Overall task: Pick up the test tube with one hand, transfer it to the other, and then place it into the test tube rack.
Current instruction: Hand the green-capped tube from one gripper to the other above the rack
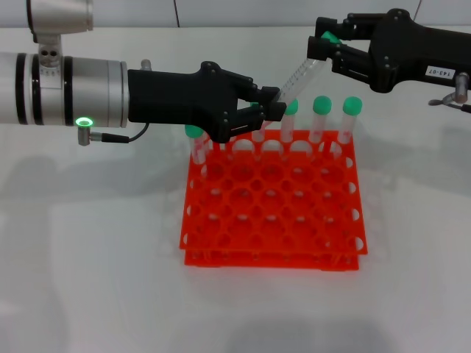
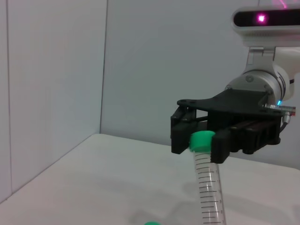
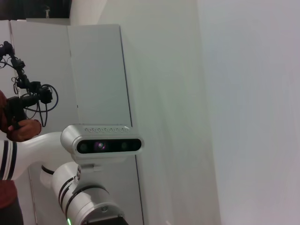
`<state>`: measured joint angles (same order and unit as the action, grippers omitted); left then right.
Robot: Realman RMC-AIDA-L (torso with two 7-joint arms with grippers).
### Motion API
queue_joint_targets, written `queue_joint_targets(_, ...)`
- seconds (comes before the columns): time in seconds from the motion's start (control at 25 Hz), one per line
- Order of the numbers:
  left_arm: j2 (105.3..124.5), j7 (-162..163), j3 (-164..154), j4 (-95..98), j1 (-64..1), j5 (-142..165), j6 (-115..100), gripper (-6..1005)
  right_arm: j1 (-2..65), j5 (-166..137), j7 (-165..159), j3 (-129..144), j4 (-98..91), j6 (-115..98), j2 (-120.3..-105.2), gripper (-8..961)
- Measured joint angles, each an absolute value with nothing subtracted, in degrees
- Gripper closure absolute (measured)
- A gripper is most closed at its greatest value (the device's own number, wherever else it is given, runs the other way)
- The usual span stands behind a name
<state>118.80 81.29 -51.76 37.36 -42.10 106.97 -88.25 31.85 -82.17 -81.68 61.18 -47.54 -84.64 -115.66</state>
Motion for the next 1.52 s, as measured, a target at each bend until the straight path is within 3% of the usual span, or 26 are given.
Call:
queue_joint_targets(0.16, 118.82, 81.21, -51.76, 37.36, -42.12, 106.97, -88.29, 811, 31.88, -82.16, -81.56, 61.2, -47.54, -84.64, -115.66, 679)
queue_joint_targets(1.52, 119.12, 79.79, -51.71, 36.89, -41.37, 106.18, -86.47, 737, 32.03, -81.31, -81.3, 61.52, -47.59, -84.59, -115.47, 680)
